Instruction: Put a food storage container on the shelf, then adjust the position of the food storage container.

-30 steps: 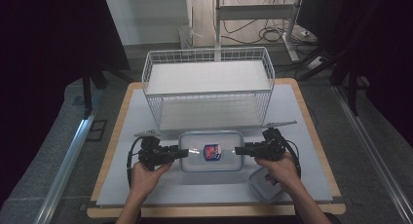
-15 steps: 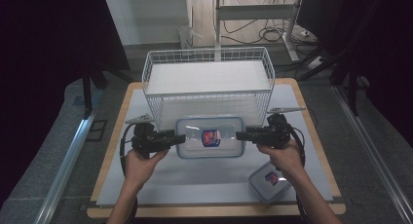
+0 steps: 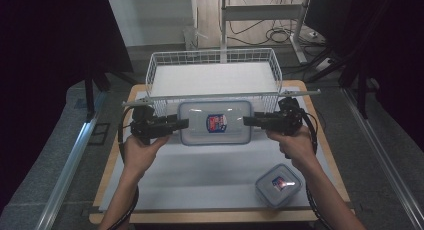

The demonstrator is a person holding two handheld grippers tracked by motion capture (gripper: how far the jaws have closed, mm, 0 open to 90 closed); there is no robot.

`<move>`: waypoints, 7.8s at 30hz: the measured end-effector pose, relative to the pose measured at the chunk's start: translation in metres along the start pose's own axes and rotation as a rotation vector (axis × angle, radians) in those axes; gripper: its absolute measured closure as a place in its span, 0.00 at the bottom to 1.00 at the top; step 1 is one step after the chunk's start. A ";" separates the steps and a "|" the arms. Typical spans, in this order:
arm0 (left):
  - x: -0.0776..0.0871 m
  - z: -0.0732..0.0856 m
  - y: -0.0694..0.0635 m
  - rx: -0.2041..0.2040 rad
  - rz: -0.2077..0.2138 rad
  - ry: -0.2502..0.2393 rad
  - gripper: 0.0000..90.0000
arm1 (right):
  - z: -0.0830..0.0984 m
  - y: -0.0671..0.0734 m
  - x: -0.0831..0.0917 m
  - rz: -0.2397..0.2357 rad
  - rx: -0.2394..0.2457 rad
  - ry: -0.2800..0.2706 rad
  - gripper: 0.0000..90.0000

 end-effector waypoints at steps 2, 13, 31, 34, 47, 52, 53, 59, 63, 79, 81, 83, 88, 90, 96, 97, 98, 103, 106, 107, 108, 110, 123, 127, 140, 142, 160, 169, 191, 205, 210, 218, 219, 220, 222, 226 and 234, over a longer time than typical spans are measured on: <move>0.001 -0.010 0.000 -0.004 -0.004 -0.001 0.58 | -0.011 0.001 0.000 -0.004 0.008 -0.006 0.57; 0.004 -0.047 0.002 -0.003 -0.003 -0.030 0.58 | -0.046 0.003 0.000 -0.005 0.016 -0.031 0.57; -0.009 -0.094 0.024 0.027 -0.023 -0.037 0.57 | -0.094 -0.014 -0.017 0.005 -0.017 -0.068 0.57; -0.012 -0.099 0.029 0.039 -0.028 -0.037 0.57 | -0.101 -0.021 -0.022 0.011 -0.034 -0.063 0.56; -0.031 -0.114 0.050 0.105 -0.037 -0.021 0.57 | -0.119 -0.039 -0.035 0.047 -0.082 -0.060 0.55; -0.036 -0.118 0.055 0.118 -0.045 -0.015 0.57 | -0.121 -0.047 -0.040 0.052 -0.107 -0.057 0.55; -0.036 -0.119 0.055 0.119 -0.046 -0.012 0.57 | -0.122 -0.049 -0.041 0.050 -0.114 -0.055 0.55; -0.040 -0.123 0.057 0.130 -0.057 -0.006 0.56 | -0.124 -0.053 -0.044 0.059 -0.132 -0.062 0.54; -0.042 -0.125 0.057 0.103 -0.099 -0.007 0.59 | -0.126 -0.055 -0.046 0.070 -0.145 -0.070 0.54; -0.052 -0.121 0.058 0.051 -0.157 0.003 0.55 | -0.122 -0.066 -0.056 0.171 -0.140 -0.074 0.49; -0.049 -0.121 0.055 0.033 -0.158 -0.014 0.52 | -0.122 -0.063 -0.054 0.200 -0.083 -0.071 0.48; -0.047 -0.121 0.054 0.025 -0.158 -0.024 0.51 | -0.122 -0.062 -0.053 0.204 -0.074 -0.071 0.48; -0.044 -0.119 0.049 -0.003 -0.148 -0.036 0.46 | -0.120 -0.060 -0.048 0.198 -0.045 -0.079 0.45; -0.043 -0.117 0.047 -0.021 -0.143 -0.040 0.44 | -0.120 -0.058 -0.046 0.193 -0.031 -0.081 0.43; -0.038 -0.108 0.035 -0.102 -0.130 -0.071 0.33 | -0.113 -0.055 -0.039 0.171 0.020 -0.086 0.34; -0.038 -0.108 0.035 -0.102 -0.130 -0.071 0.31 | -0.113 -0.055 -0.039 0.171 0.020 -0.086 0.34; -0.036 -0.105 0.032 -0.127 -0.132 -0.072 0.30 | -0.110 -0.054 -0.037 0.158 0.038 -0.089 0.31; -0.033 -0.094 0.024 -0.194 -0.145 -0.071 0.22 | -0.102 -0.047 -0.030 0.152 0.087 -0.078 0.26; -0.032 -0.084 0.020 -0.227 -0.138 -0.076 0.18 | -0.099 -0.045 -0.028 0.142 0.105 -0.068 0.24; -0.030 -0.078 0.017 -0.245 -0.134 -0.075 0.17 | -0.095 -0.042 -0.026 0.141 0.121 -0.061 0.23; -0.030 -0.075 0.016 -0.255 -0.129 -0.074 0.16 | -0.093 -0.040 -0.024 0.142 0.137 -0.060 0.22; -0.029 -0.072 0.014 -0.264 -0.127 -0.076 0.15 | -0.091 -0.039 -0.023 0.144 0.147 -0.057 0.21; -0.015 -0.027 -0.005 -0.311 -0.135 -0.043 0.09 | -0.060 -0.015 -0.009 0.160 0.262 -0.037 0.14; -0.005 -0.011 -0.006 -0.298 -0.124 -0.058 0.08 | -0.047 -0.008 -0.007 0.165 0.292 -0.023 0.13; 0.009 0.030 -0.016 -0.332 -0.149 -0.049 0.05 | -0.010 0.007 0.000 0.197 0.376 0.003 0.09; 0.010 0.038 -0.017 -0.331 -0.151 -0.045 0.05 | -0.002 0.008 0.003 0.200 0.381 0.005 0.08; 0.004 0.114 -0.029 -0.349 -0.181 0.001 0.04 | 0.079 0.007 0.020 0.239 0.386 0.029 0.04; 0.006 0.151 -0.025 -0.369 -0.239 0.056 0.04 | 0.117 0.005 0.029 0.254 0.369 0.037 0.04; 0.002 0.166 -0.014 -0.349 -0.264 0.089 0.03 | 0.147 -0.012 0.035 0.323 0.315 0.110 0.04; 0.003 0.166 -0.015 -0.359 -0.269 0.078 0.03 | 0.147 -0.016 0.052 0.360 0.203 0.154 0.29; 0.003 0.164 -0.016 -0.348 -0.261 0.064 0.03 | 0.140 -0.015 0.070 0.377 0.209 0.134 0.69; 0.003 0.164 -0.015 -0.336 -0.258 0.061 0.03 | 0.149 -0.009 0.097 0.356 0.238 0.179 0.99; 0.002 0.164 -0.015 -0.336 -0.256 0.063 0.03 | 0.152 -0.008 0.100 0.344 0.235 0.183 0.99; 0.002 0.164 -0.015 -0.336 -0.256 0.063 0.03 | 0.152 -0.008 0.100 0.344 0.235 0.183 0.99; 0.002 0.164 -0.016 -0.338 -0.256 0.066 0.03 | 0.158 -0.006 0.106 0.334 0.232 0.193 0.99; 0.001 0.164 -0.016 -0.341 -0.258 0.071 0.03 | 0.166 0.000 0.114 0.331 0.240 0.215 0.99; 0.002 0.164 -0.016 -0.338 -0.263 0.066 0.03 | 0.188 0.006 0.125 0.311 0.210 0.274 0.99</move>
Point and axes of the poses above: each handheld gripper's, and its own axes: x roughly backward along the jaws, z roughly out of its underside, y roughly to its left, the point moved 1 cm from there along -x, roughly forward along the jaws, and after that the axes turned 6 degrees about -y, right-handed, at the moved point
